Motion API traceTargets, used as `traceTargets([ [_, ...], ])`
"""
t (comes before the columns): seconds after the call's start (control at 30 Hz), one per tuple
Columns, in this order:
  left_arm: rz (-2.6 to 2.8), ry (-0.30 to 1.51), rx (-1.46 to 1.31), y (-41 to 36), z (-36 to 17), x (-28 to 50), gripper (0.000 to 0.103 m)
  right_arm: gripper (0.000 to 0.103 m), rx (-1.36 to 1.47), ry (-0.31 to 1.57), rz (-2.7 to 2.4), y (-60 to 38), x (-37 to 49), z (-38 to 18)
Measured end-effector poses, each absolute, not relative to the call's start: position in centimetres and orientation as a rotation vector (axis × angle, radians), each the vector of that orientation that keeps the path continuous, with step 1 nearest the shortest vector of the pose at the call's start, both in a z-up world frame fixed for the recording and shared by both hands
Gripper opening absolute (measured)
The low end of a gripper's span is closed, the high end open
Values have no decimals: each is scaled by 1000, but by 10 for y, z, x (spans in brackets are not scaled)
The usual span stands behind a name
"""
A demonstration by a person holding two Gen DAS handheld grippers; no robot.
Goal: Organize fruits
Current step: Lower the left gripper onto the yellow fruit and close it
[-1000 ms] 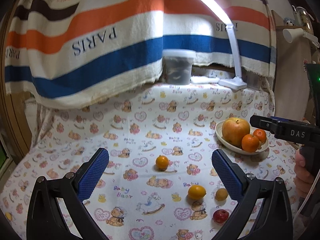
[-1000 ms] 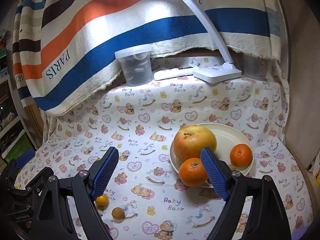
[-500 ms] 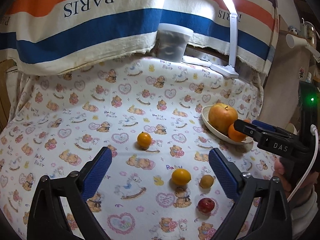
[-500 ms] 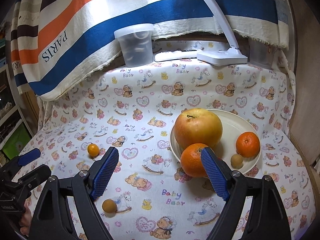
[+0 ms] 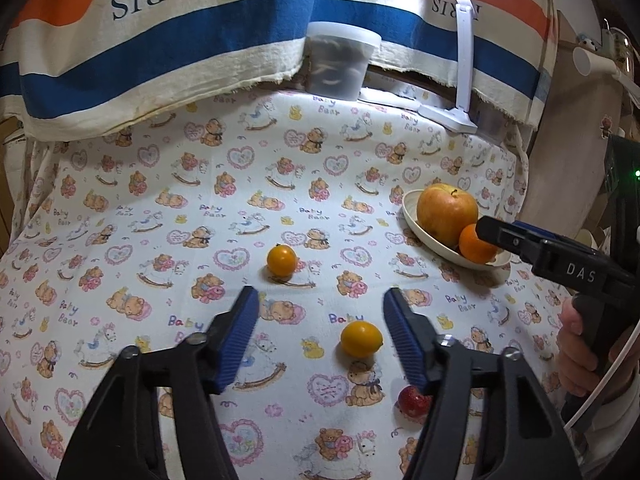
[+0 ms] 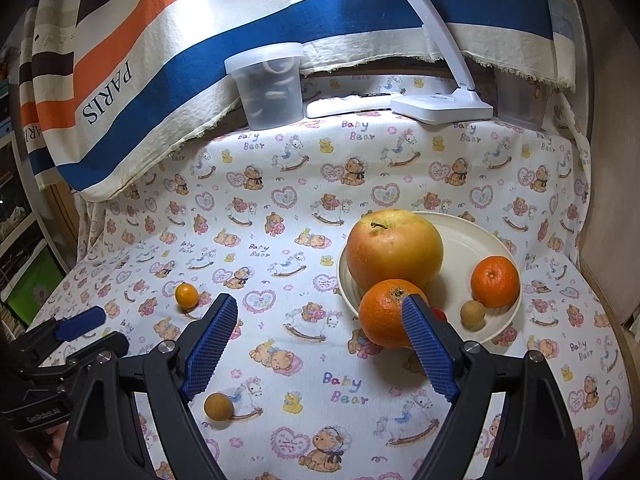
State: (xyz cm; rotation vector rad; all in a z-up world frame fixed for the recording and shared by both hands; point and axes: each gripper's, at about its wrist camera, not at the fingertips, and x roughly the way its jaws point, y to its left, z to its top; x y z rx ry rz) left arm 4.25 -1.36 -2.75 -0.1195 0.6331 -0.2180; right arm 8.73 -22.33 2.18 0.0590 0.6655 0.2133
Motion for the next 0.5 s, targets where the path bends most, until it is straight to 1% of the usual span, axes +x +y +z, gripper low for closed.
traceTargets([
  [0.1,-234,652,-124,-15,-30,46,44,86,64,662,215,-223,85,23],
  [0.17,-246,667,-141,-14,-32,48,42,86,65,662,216,-223,83,24],
  [0.33,-288,711,-182,-12,-37,54,41,86,65,663,218,-224,83,25],
  [0.5,-312,736,-86,-32,-43,54,41,86,68,663,216,-224,82,25],
])
